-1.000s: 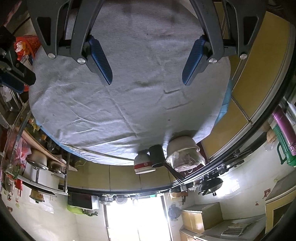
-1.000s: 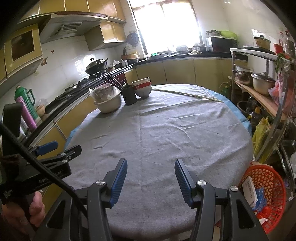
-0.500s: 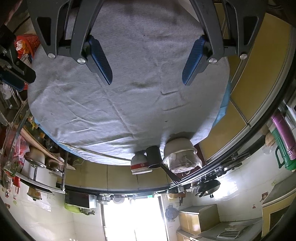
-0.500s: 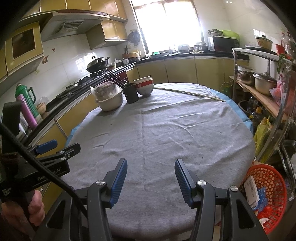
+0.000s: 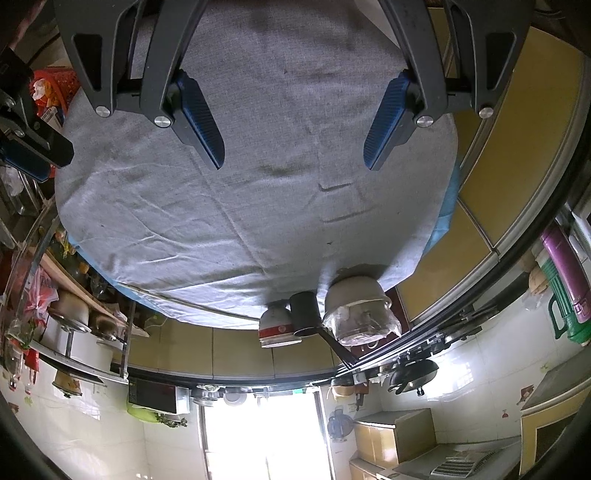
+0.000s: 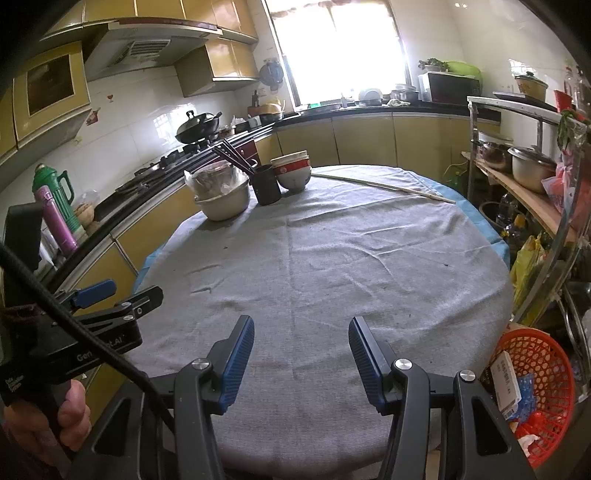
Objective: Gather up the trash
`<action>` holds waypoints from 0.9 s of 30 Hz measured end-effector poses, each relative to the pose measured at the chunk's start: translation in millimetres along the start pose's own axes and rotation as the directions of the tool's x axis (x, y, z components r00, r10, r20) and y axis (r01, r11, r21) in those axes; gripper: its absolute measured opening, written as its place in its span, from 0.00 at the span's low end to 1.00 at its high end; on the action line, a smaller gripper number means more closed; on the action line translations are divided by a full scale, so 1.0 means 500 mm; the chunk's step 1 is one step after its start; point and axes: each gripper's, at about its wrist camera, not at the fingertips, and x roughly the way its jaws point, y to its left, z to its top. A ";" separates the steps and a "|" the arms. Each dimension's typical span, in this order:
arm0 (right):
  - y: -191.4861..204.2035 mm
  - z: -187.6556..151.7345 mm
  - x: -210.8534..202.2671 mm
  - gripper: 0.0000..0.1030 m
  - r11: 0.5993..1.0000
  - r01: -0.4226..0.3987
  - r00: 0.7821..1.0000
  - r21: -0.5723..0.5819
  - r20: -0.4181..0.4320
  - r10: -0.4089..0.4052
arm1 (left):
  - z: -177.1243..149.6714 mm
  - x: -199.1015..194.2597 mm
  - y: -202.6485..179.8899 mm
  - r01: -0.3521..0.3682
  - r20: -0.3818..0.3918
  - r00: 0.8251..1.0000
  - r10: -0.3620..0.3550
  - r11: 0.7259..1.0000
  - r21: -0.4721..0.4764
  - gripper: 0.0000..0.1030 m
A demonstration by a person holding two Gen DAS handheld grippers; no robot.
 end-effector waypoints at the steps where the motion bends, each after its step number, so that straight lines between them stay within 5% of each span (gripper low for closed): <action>1: 0.000 0.000 0.000 0.56 1.000 0.000 1.000 0.000 0.000 0.000 | 0.000 0.001 0.000 0.001 -0.001 1.000 -0.001 1.000 -0.001 0.76; 27: 0.012 -0.004 0.011 0.56 1.000 -0.001 1.000 -0.009 -0.007 0.001 | -0.005 0.013 0.013 0.003 -0.013 1.000 -0.003 1.000 -0.019 0.76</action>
